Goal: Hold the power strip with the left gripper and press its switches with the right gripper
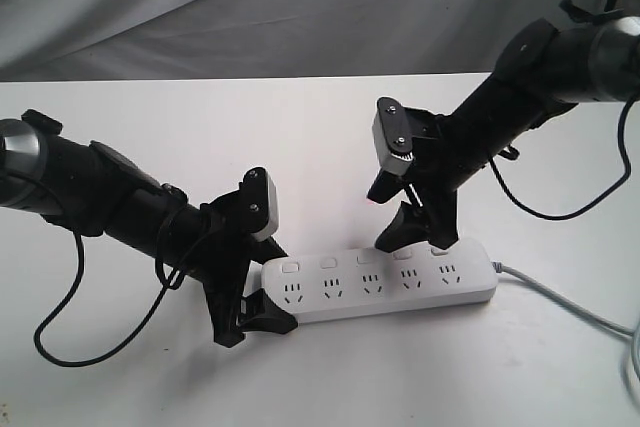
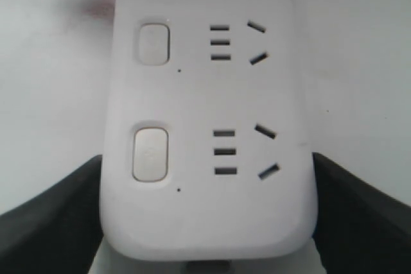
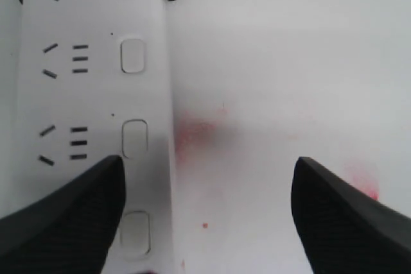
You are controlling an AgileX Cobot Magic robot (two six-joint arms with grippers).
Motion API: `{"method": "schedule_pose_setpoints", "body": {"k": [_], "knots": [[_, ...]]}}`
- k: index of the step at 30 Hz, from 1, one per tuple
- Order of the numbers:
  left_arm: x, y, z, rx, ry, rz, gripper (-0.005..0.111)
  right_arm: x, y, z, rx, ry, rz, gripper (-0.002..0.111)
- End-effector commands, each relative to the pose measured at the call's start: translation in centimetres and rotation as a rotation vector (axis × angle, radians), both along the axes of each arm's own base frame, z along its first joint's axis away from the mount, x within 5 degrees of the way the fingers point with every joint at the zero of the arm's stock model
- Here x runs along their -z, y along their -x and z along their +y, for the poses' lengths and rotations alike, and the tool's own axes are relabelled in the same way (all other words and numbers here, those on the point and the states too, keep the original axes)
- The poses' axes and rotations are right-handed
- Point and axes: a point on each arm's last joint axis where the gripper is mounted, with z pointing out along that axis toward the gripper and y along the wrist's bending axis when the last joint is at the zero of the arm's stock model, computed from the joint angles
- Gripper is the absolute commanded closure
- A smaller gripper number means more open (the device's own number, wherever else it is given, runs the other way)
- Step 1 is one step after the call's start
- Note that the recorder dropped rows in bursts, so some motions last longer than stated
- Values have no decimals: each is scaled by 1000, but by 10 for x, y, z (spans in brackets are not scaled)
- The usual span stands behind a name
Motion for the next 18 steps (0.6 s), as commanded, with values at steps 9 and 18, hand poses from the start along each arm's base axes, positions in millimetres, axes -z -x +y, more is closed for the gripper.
{"method": "schedule_pose_setpoints", "body": {"k": [9, 18], "knots": [[-1, 0, -2, -5, -2, -7, 107, -2, 1, -18, 30, 1, 6, 41], [-1, 0, -2, -7, -2, -5, 107, 4, 1, -16, 23, -11, 14, 41]]}}
